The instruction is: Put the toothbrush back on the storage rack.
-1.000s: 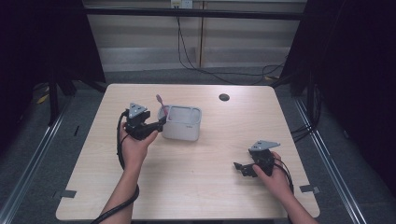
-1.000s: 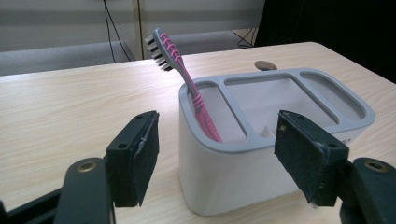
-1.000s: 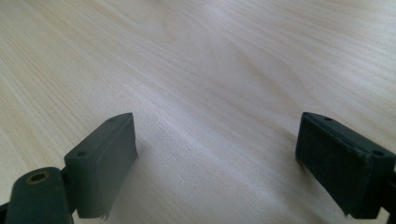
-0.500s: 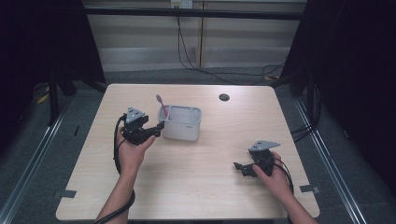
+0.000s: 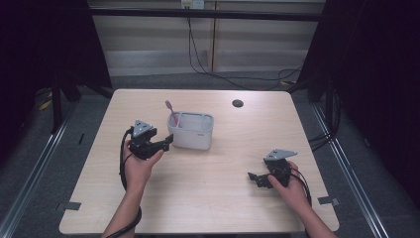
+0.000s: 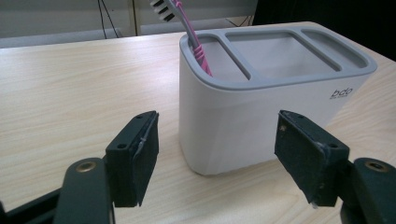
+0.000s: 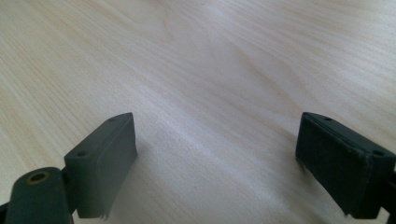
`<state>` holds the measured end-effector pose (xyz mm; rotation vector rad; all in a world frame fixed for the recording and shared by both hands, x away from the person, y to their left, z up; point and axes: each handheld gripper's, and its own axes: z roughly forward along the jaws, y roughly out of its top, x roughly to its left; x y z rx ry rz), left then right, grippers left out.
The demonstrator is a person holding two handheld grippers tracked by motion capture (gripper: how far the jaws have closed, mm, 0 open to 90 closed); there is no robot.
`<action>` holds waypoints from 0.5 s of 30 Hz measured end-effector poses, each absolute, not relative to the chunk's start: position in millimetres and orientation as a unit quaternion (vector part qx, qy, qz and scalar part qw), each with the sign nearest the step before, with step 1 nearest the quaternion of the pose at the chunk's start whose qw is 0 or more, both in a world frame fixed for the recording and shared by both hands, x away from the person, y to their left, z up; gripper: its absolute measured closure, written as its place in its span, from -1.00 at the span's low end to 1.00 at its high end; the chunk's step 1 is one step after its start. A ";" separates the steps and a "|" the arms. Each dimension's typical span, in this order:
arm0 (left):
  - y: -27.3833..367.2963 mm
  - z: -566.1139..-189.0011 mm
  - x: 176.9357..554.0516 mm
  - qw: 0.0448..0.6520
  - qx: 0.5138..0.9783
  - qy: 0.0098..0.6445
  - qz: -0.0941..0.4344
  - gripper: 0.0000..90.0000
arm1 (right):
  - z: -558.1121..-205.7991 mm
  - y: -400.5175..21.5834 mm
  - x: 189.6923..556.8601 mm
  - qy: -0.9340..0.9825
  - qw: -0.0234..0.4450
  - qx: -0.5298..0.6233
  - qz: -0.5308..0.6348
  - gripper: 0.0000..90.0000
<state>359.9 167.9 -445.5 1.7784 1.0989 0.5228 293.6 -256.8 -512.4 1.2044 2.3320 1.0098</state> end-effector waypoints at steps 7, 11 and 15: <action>169.9 -451.5 357.7 0.470 0.731 0.447 0.209 -0.33 | -512.4 -256.8 293.6 0.818 0.164 0.422 0.354 -0.74; 171.2 -455.6 355.4 0.467 0.737 0.442 0.206 -0.34 | -512.4 -256.8 293.6 0.818 0.164 0.422 0.354 -0.74; 172.1 -459.1 352.8 0.466 0.743 0.436 0.204 -0.35 | -512.4 -256.8 293.6 0.818 0.164 0.422 0.354 -0.74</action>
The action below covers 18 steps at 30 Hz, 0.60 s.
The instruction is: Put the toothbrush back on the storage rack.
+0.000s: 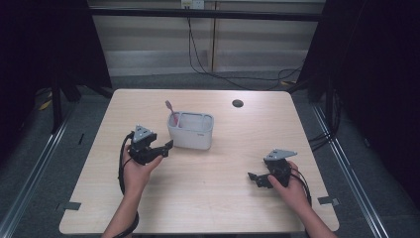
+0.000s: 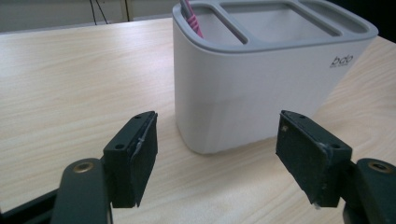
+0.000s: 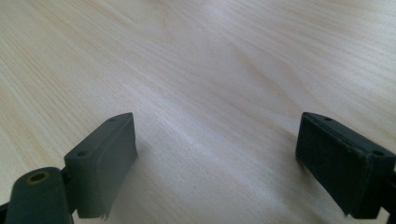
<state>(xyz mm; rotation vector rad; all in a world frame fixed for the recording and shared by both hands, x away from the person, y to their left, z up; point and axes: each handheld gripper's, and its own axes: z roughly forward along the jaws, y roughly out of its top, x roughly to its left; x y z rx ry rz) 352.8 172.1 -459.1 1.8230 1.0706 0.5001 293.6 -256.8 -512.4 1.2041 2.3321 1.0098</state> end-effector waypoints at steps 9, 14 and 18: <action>179.4 -468.0 348.3 0.461 0.747 0.437 0.198 -0.35 | -512.4 -256.7 293.6 0.818 0.164 0.422 0.354 -0.74; 182.4 -473.6 346.5 0.456 0.752 0.433 0.198 -0.37 | -512.4 -256.8 293.7 0.818 0.164 0.422 0.354 -0.74; 182.4 -477.0 345.1 0.457 0.754 0.430 0.195 -0.38 | -512.4 -256.7 293.6 0.818 0.164 0.422 0.354 -0.74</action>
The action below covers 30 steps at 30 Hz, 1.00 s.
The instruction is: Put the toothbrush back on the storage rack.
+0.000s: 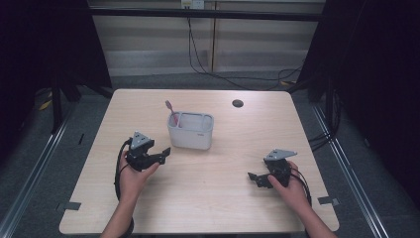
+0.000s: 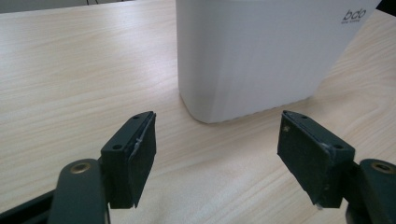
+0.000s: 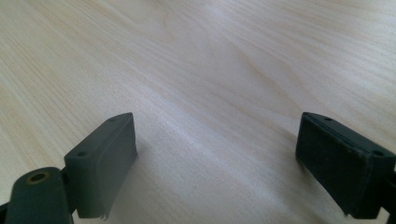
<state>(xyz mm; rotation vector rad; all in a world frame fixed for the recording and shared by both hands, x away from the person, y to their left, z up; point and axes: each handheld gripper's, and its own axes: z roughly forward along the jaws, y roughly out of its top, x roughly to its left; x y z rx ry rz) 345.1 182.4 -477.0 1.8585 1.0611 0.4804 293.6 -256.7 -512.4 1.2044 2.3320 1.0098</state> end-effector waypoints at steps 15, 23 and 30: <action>188.4 -494.5 342.7 0.429 0.778 0.422 0.179 -0.40 | -512.4 -256.8 293.6 0.818 0.164 0.422 0.354 -0.74; 188.4 -501.0 340.7 0.413 0.791 0.415 0.176 -0.43 | -512.4 -256.7 293.6 0.818 0.164 0.422 0.354 -0.74; 190.5 -506.5 340.8 0.405 0.796 0.417 0.168 -0.44 | -512.4 -256.7 293.6 0.818 0.164 0.422 0.354 -0.74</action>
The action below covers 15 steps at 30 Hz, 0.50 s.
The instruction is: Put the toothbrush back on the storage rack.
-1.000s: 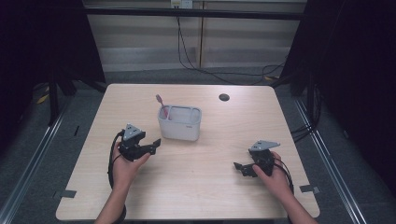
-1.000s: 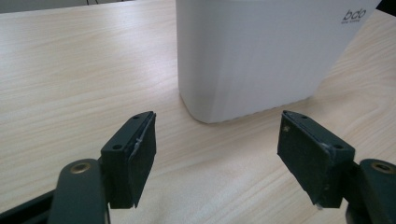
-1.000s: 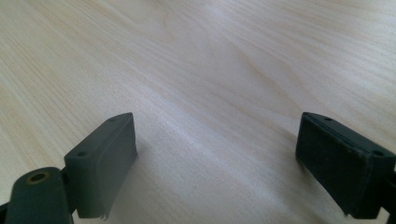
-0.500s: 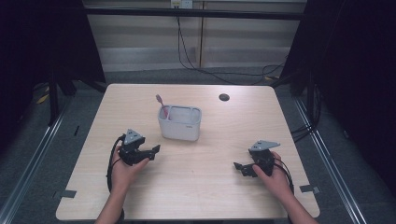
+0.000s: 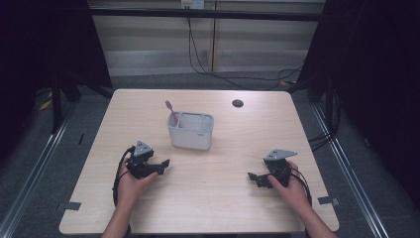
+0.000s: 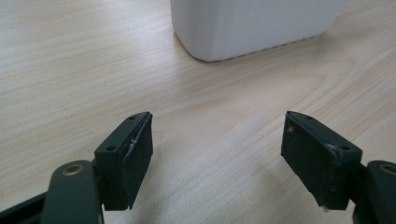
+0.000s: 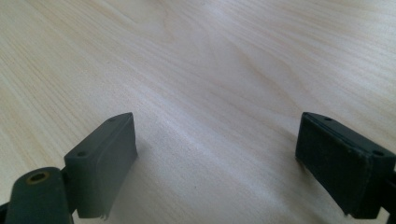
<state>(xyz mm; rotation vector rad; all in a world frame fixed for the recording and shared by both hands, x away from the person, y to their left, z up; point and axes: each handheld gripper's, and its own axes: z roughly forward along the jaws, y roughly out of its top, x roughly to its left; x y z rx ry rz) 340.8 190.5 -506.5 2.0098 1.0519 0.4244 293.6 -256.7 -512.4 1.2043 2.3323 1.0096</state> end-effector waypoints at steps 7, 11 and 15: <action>189.4 -507.9 340.4 0.400 0.798 0.418 0.168 -0.45 | -512.4 -256.8 293.6 0.818 0.164 0.422 0.354 -0.74; 187.9 -508.8 340.7 0.385 0.807 0.416 0.165 -0.49 | -512.4 -256.7 293.6 0.818 0.164 0.422 0.354 -0.74; 186.7 -509.6 341.2 0.374 0.811 0.418 0.163 -0.51 | -512.4 -256.8 293.6 0.818 0.164 0.422 0.354 -0.74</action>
